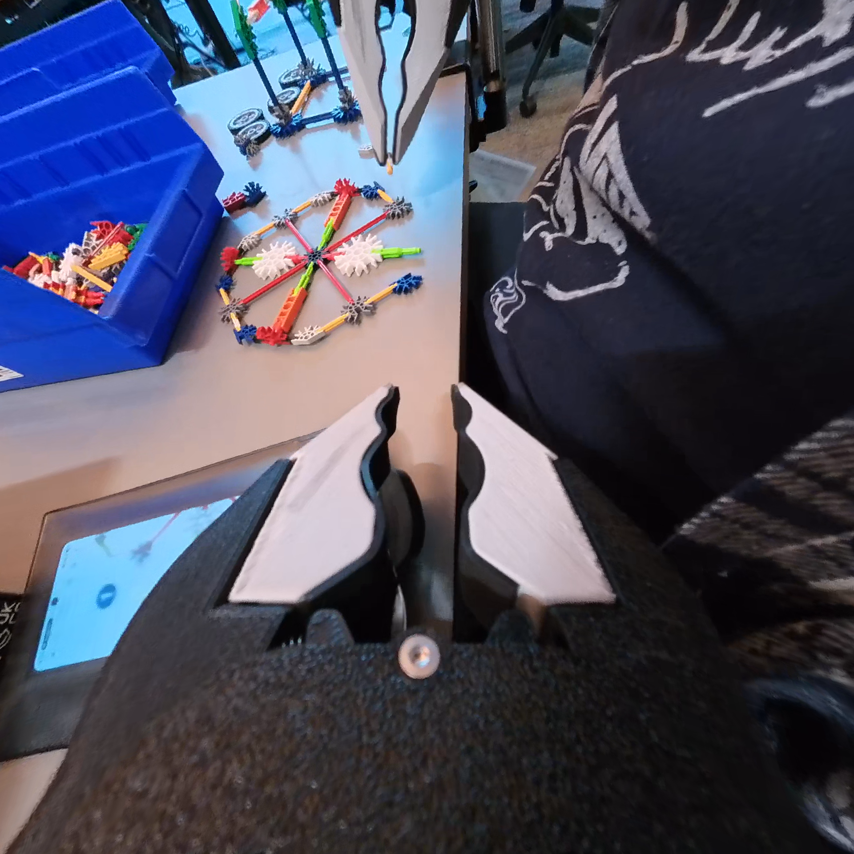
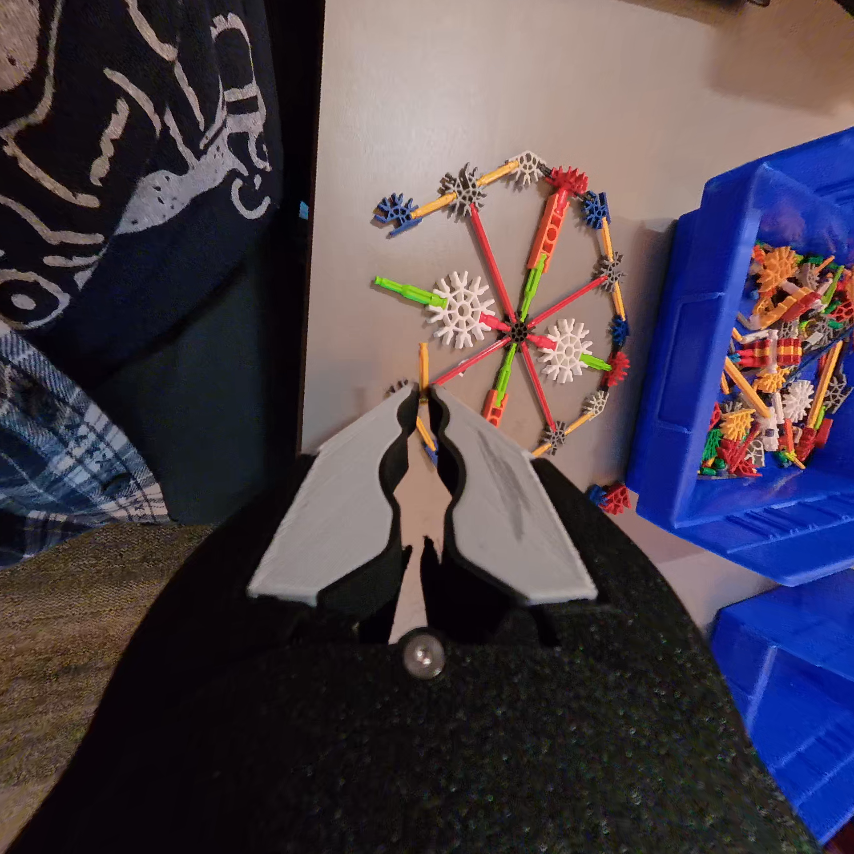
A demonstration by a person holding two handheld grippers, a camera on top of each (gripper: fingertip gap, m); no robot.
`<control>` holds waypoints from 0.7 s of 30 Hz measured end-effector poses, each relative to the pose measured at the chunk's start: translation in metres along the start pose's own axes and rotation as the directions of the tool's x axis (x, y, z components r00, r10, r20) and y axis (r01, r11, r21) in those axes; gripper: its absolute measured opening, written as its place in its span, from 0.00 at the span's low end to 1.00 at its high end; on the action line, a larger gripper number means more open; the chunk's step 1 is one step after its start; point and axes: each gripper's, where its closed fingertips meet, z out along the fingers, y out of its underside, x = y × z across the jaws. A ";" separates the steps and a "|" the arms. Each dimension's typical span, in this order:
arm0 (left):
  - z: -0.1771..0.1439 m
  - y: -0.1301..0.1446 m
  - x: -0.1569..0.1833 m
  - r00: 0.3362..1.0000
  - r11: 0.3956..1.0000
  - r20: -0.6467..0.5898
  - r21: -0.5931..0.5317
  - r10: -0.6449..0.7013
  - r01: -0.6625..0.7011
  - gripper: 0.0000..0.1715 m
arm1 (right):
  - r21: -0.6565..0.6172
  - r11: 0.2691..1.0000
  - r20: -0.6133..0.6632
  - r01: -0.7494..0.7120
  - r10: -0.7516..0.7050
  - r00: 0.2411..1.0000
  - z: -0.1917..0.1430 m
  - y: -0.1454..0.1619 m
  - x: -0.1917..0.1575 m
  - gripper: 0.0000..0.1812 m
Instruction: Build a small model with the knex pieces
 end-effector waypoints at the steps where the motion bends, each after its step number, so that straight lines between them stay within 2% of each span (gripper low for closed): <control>1: 0.000 0.000 0.000 1.000 1.000 -0.004 0.005 -0.005 0.005 0.13 | 0.005 1.000 0.002 -0.006 0.006 1.000 0.001 -0.002 -0.001 0.01; 5: 0.000 -0.002 0.002 1.000 1.000 -0.009 0.019 -0.013 0.013 0.13 | -0.017 0.999 0.016 -0.049 0.049 0.999 0.009 0.001 -0.004 0.02; 8: 0.000 -0.005 0.003 1.000 1.000 -0.008 0.026 -0.013 0.013 0.13 | -0.011 0.971 0.068 -0.238 0.239 0.969 0.011 0.006 -0.004 0.01; 11: 0.001 -0.005 0.002 1.000 1.000 -0.007 0.025 -0.016 0.016 0.13 | -0.030 0.908 0.156 -0.417 0.416 0.896 0.013 0.012 -0.010 0.02; 18: 0.001 -0.008 0.001 1.000 0.999 -0.005 0.039 -0.014 0.014 0.12 | -0.008 0.824 0.212 -0.567 0.555 0.804 0.017 0.004 -0.004 0.01; 21: 0.000 -0.009 0.000 1.000 0.999 -0.004 0.047 -0.021 0.021 0.12 | -0.037 0.801 0.226 -0.597 0.589 0.776 0.020 0.005 -0.002 0.02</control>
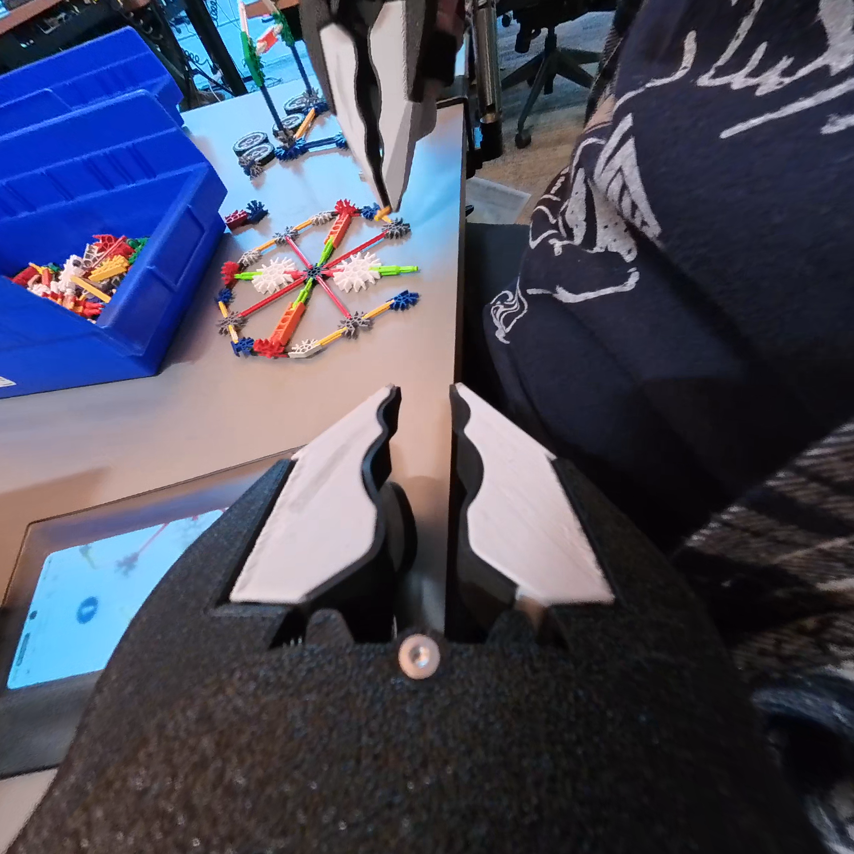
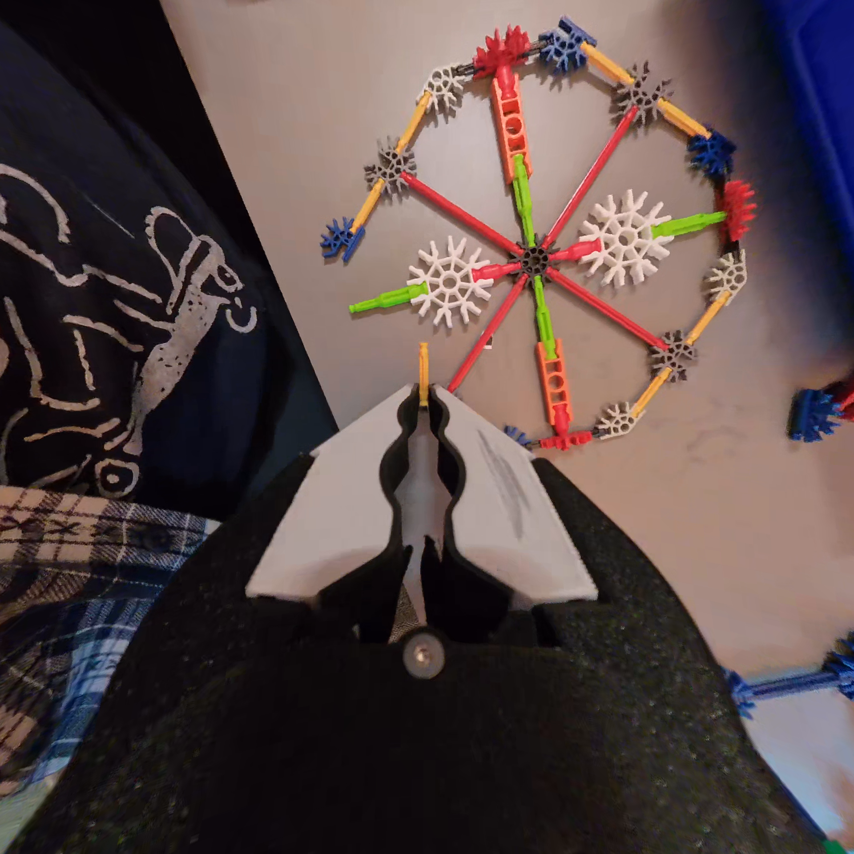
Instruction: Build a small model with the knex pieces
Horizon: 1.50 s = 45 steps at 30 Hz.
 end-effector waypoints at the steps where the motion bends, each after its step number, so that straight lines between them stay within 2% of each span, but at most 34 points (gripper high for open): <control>1: 0.000 0.000 0.000 1.000 1.000 0.001 0.001 0.000 0.000 0.12 | 0.004 1.000 0.007 -0.007 0.007 1.000 0.000 -0.001 0.001 0.01; 4: -0.001 0.000 -0.001 1.000 1.000 0.005 0.000 0.002 -0.002 0.12 | 0.021 0.998 0.016 -0.057 0.057 0.998 -0.005 -0.003 0.007 0.01; 9: -0.002 0.001 -0.002 1.000 1.000 0.001 -0.002 -0.001 0.001 0.12 | 0.129 0.979 0.045 -0.160 0.155 0.987 -0.028 -0.014 0.020 0.01; 20: 0.000 0.003 -0.004 1.000 1.000 0.002 -0.016 -0.004 0.004 0.12 | 0.169 0.965 0.068 -0.198 0.189 0.980 -0.031 -0.012 0.018 0.01; 25: 0.003 0.006 -0.003 1.000 1.000 0.001 -0.023 -0.009 0.009 0.12 | 0.157 0.977 0.048 -0.144 0.138 0.989 -0.032 -0.006 0.010 0.01; 30: 0.005 0.006 -0.002 1.000 1.000 0.003 -0.027 -0.011 0.011 0.12 | 0.099 0.995 -0.017 -0.031 0.032 0.999 -0.021 -0.003 0.003 0.01; 40: 0.007 0.007 0.000 1.000 0.999 -0.003 -0.033 -0.022 0.022 0.11 | 0.017 0.993 -0.056 0.117 -0.116 0.992 -0.004 0.000 -0.005 0.01; 45: 0.008 0.007 -0.001 1.000 0.999 -0.002 -0.033 -0.025 0.025 0.11 | -0.004 0.992 -0.064 0.127 -0.127 0.990 -0.002 0.003 -0.002 0.02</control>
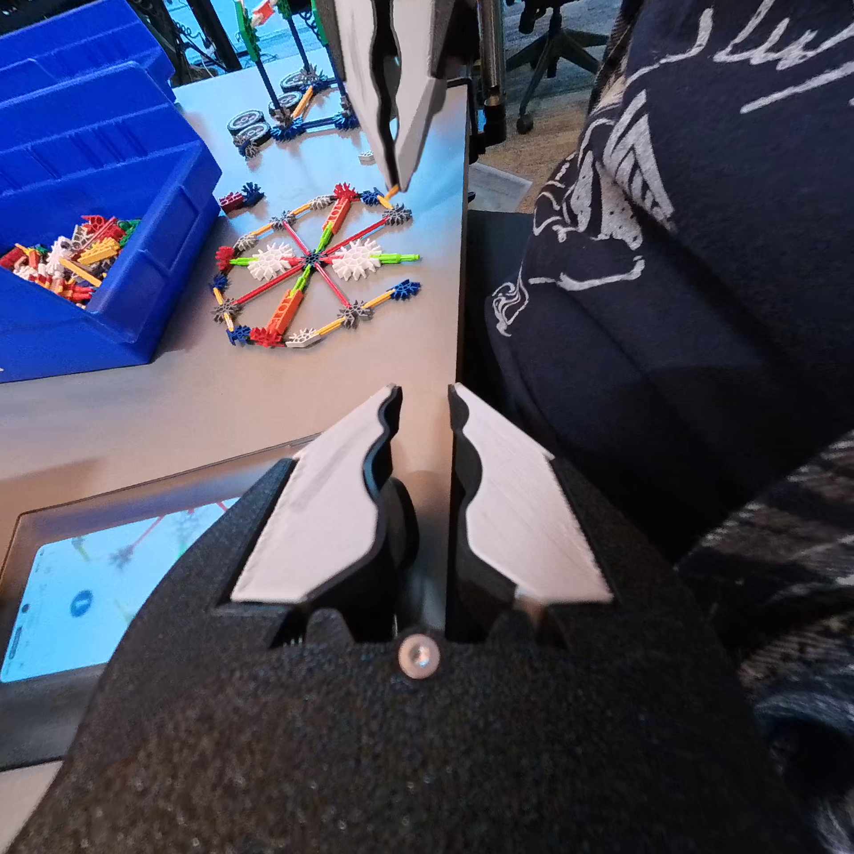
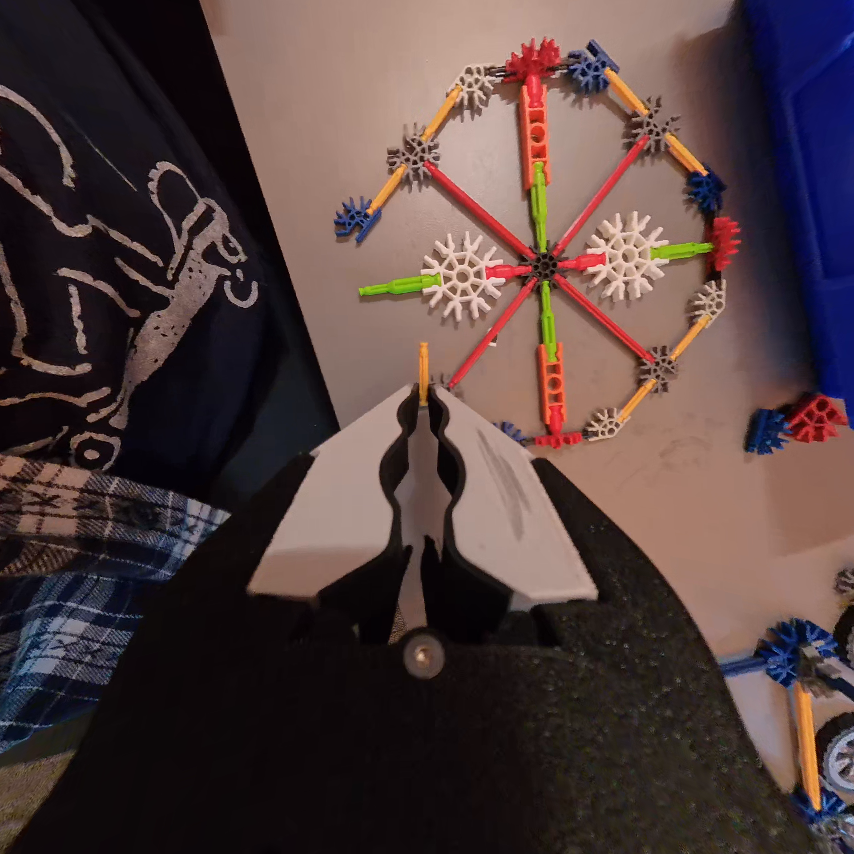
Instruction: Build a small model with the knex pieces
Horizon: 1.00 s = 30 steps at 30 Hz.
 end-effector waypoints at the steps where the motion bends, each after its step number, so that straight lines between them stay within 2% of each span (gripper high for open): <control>1: 0.000 0.000 0.000 1.000 1.000 0.001 0.001 0.001 -0.001 0.11 | 0.008 1.000 -0.006 -0.011 0.011 1.000 -0.002 0.001 0.003 0.02; 9: 0.000 -0.001 0.001 1.000 1.000 -0.007 0.008 -0.003 0.003 0.11 | 0.043 0.996 -0.051 -0.072 0.075 0.996 -0.019 0.006 0.017 0.01; 30: 0.003 0.000 0.001 1.000 1.000 -0.009 -0.009 0.005 -0.005 0.11 | 0.049 0.997 -0.047 -0.066 0.068 0.997 -0.016 0.005 0.017 0.01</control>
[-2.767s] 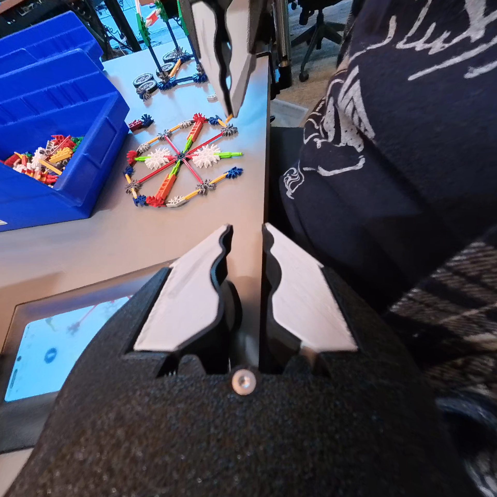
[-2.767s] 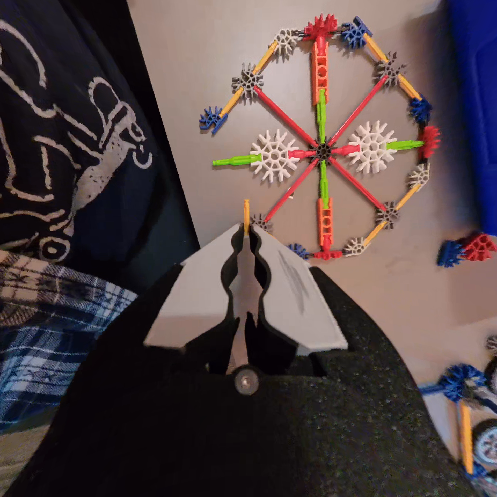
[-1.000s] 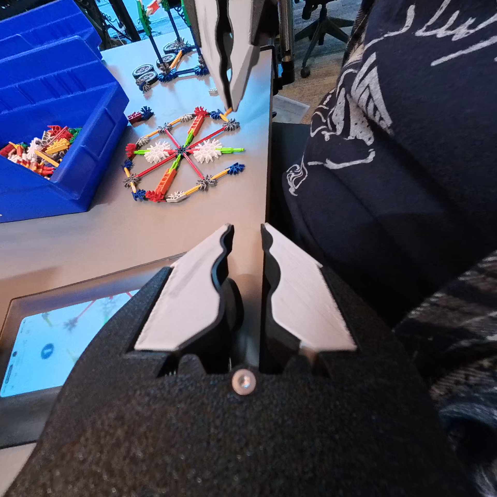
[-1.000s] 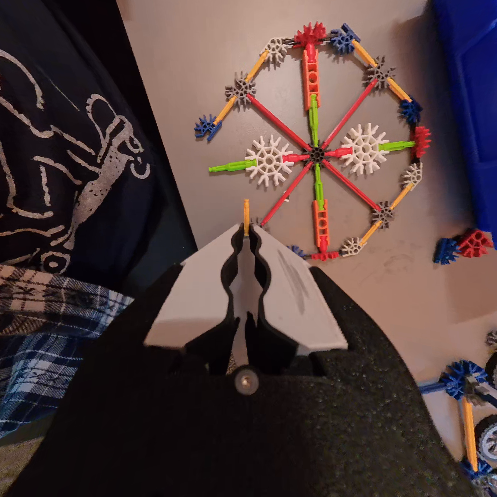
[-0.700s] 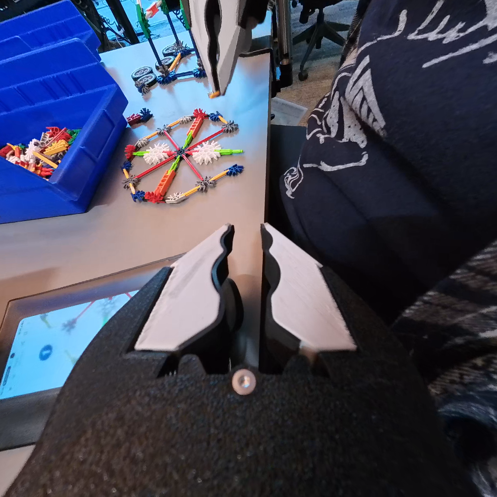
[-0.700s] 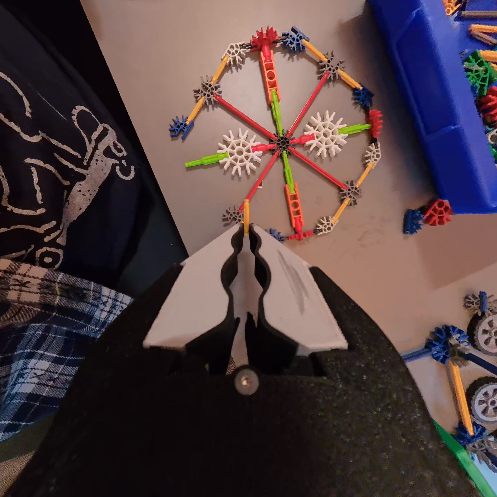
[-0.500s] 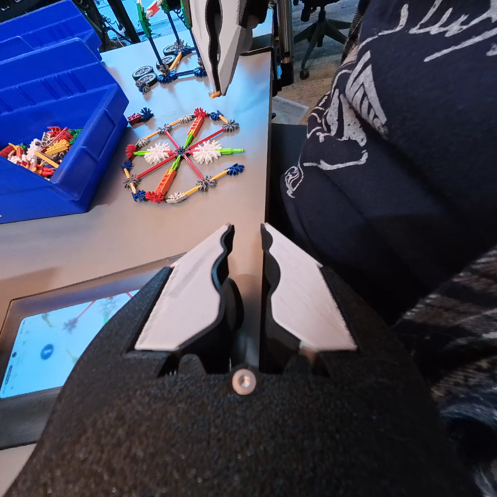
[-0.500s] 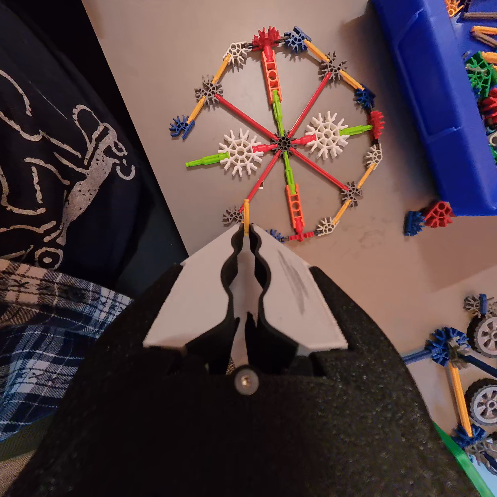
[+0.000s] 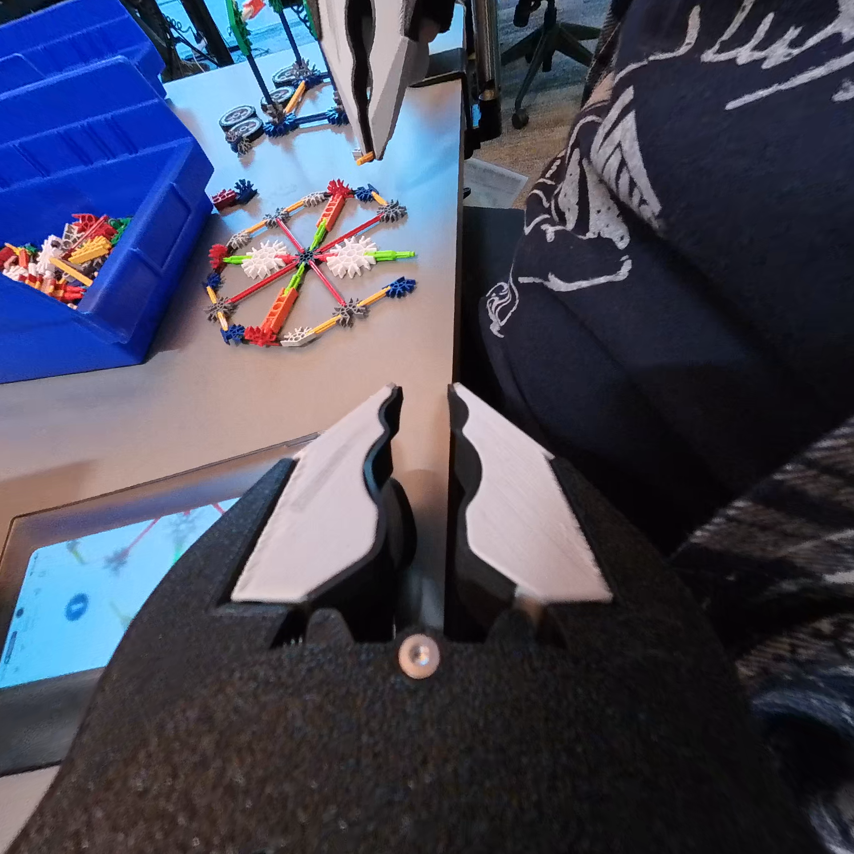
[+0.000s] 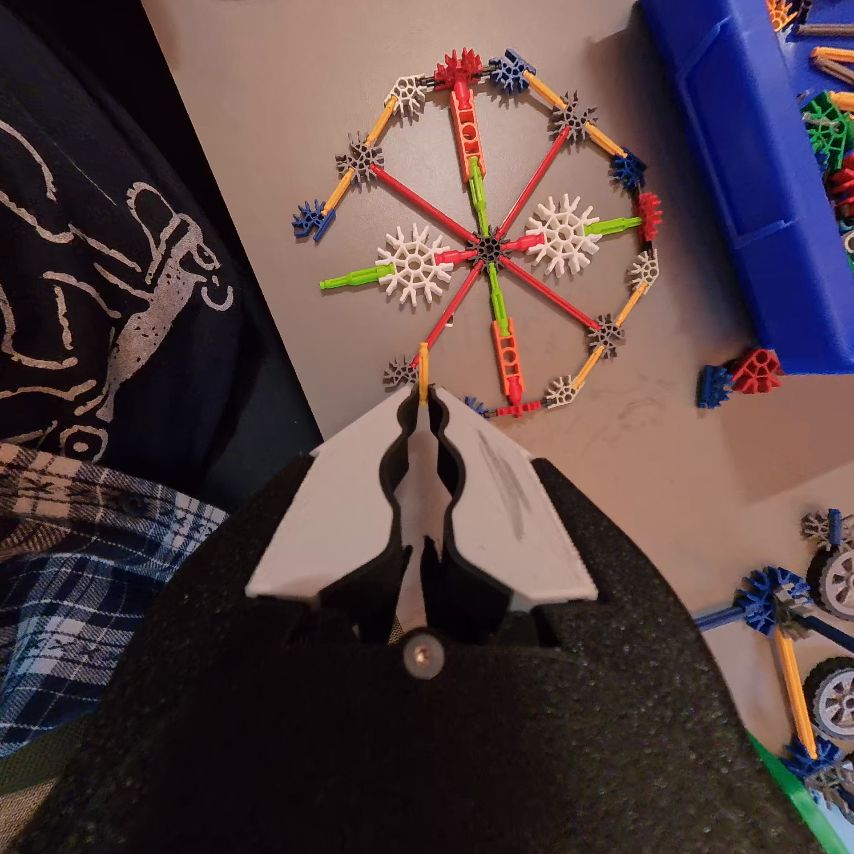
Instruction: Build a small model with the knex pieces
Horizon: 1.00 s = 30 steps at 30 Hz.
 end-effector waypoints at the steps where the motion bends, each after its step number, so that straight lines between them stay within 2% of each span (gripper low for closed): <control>1: 0.000 0.000 0.000 1.000 1.000 -0.001 -0.001 0.001 -0.001 0.11 | 0.000 1.000 0.000 0.001 -0.001 1.000 0.000 0.000 0.000 0.01; 12: 0.004 0.005 0.002 1.000 0.999 -0.025 -0.041 -0.008 0.007 0.12 | -0.006 1.000 0.013 0.009 -0.009 1.000 0.004 -0.003 0.000 0.01; 30: 0.000 0.001 0.002 0.998 0.999 -0.049 -0.011 -0.033 0.032 0.12 | -0.023 1.000 0.047 0.009 -0.007 0.999 0.012 -0.013 0.008 0.01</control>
